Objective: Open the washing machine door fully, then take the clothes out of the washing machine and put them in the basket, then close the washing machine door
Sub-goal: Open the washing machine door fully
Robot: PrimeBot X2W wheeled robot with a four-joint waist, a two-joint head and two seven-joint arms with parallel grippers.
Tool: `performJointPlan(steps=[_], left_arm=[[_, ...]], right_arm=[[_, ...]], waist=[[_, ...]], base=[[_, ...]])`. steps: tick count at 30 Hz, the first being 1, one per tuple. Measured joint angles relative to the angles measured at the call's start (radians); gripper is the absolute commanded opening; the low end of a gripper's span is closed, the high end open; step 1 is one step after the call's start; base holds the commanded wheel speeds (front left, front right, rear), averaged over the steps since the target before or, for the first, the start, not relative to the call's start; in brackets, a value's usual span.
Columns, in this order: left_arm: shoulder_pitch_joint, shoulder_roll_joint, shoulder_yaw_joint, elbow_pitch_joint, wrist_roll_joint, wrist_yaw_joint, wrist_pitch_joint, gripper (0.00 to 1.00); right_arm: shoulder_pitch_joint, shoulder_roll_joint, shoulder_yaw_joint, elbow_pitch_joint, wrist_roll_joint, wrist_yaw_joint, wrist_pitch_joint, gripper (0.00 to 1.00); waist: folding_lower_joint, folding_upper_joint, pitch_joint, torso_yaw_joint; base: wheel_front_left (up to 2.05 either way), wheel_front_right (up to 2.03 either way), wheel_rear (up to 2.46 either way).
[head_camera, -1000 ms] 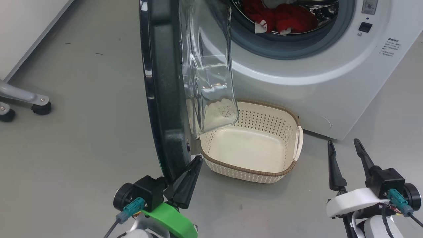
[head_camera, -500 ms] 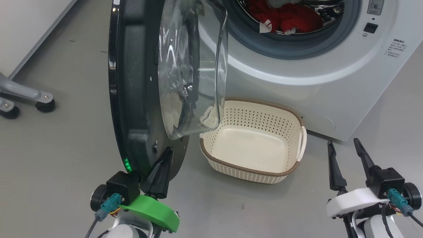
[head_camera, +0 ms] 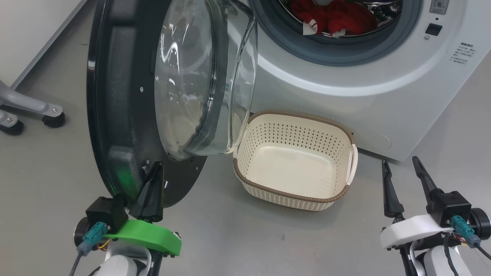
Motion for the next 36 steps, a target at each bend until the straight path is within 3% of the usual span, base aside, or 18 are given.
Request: performJointPlan(steps=[36], left_arm=[[-0.113,0.027,0.278,0.130,-0.039,0.018,-0.053,0.00]], right_arm=[[-0.042,-0.013,-0.031,-0.008,-0.027,0.016,0.000,1.00]], waist=[[0.0000,0.0000,0.085,0.002]], base=[[0.00,0.00,0.00]])
